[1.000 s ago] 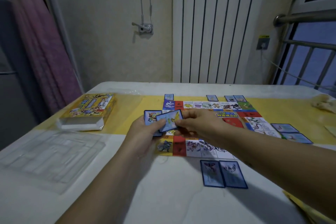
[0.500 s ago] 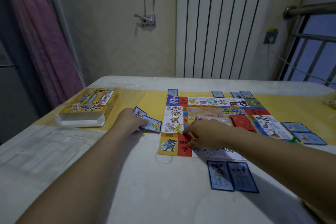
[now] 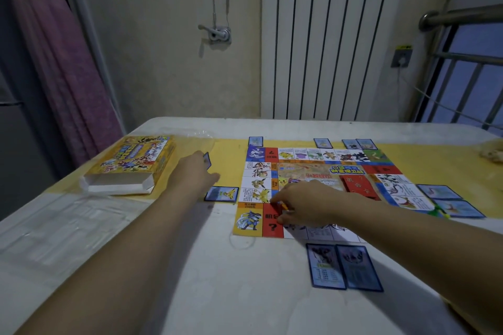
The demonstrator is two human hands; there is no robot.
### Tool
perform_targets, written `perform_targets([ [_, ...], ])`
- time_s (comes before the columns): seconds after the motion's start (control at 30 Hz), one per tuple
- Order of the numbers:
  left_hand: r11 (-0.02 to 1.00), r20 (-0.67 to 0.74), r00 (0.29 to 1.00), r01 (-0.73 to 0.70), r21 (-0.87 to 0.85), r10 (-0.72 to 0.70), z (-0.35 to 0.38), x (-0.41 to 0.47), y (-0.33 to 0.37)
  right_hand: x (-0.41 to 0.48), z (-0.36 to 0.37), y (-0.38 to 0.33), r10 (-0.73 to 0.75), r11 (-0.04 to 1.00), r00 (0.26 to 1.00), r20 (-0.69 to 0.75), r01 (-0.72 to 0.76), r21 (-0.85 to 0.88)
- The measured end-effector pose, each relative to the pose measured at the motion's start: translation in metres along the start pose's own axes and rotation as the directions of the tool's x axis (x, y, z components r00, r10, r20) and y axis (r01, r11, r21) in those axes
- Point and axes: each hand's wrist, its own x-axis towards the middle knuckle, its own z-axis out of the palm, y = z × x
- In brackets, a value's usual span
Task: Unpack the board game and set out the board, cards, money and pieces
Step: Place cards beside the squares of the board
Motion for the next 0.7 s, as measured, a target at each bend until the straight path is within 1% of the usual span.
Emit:
perform_targets([
  [0.03,0.983,-0.012,1.0,-0.001,-0.184,-0.001,-0.003,-0.002,0.003,-0.001,-0.001,0.001,-0.007,1.0,1.0,-0.008,0.007,0.006],
  [0.07,0.902,0.025,0.999,0.037,-0.431,-0.03,-0.008,-0.007,0.008,-0.003,-0.003,0.002,-0.01,0.999,0.999,-0.033,0.011,0.034],
  [0.1,0.744,0.132,0.99,0.117,-0.658,-0.038,-0.014,-0.016,0.015,-0.005,-0.006,0.003,-0.006,0.997,0.997,-0.079,0.012,0.082],
  [0.13,0.559,0.263,0.965,0.21,-0.802,0.015,-0.018,-0.025,0.02,-0.008,-0.009,0.005,0.008,0.989,0.99,-0.138,0.012,0.145],
  [0.17,0.429,0.355,0.929,0.28,-0.859,0.105,-0.022,-0.034,0.024,-0.01,-0.013,0.007,0.032,0.975,0.98,-0.195,0.012,0.223],
  [0.2,0.369,0.406,0.896,0.321,-0.872,0.18,-0.025,-0.042,0.027,-0.013,-0.018,0.009,0.06,0.947,0.969,-0.241,0.021,0.32],
  [0.27,0.334,0.45,0.85,0.355,-0.873,0.273,-0.029,-0.054,0.03,-0.018,-0.028,0.01,0.123,0.837,0.948,-0.294,0.06,0.544],
  [0.33,0.31,0.461,0.826,0.368,-0.877,0.323,-0.03,-0.061,0.034,-0.023,-0.036,0.008,0.181,0.683,0.933,-0.312,0.109,0.722],
  [0.4,0.298,0.469,0.806,0.377,-0.877,0.361,-0.029,-0.064,0.04,-0.028,-0.04,0.006,0.218,0.559,0.928,-0.301,0.134,0.818],
  [0.47,0.326,0.468,0.797,0.358,-0.875,0.381,-0.026,-0.066,0.044,-0.029,-0.042,0.003,0.239,0.479,0.928,-0.285,0.143,0.866],
  [0.53,0.358,0.46,0.8,0.331,-0.873,0.384,-0.024,-0.068,0.049,-0.03,-0.043,-0.001,0.26,0.428,0.927,-0.27,0.14,0.893],
  [0.6,0.385,0.454,0.803,0.307,-0.87,0.386,-0.023,-0.071,0.053,-0.029,-0.042,-0.003,0.279,0.414,0.923,-0.264,0.132,0.901],
  [0.7,0.415,0.456,0.801,0.291,-0.862,0.387,-0.02,-0.075,0.055,-0.029,-0.039,-0.004,0.269,0.405,0.933,-0.237,0.113,0.907],
])
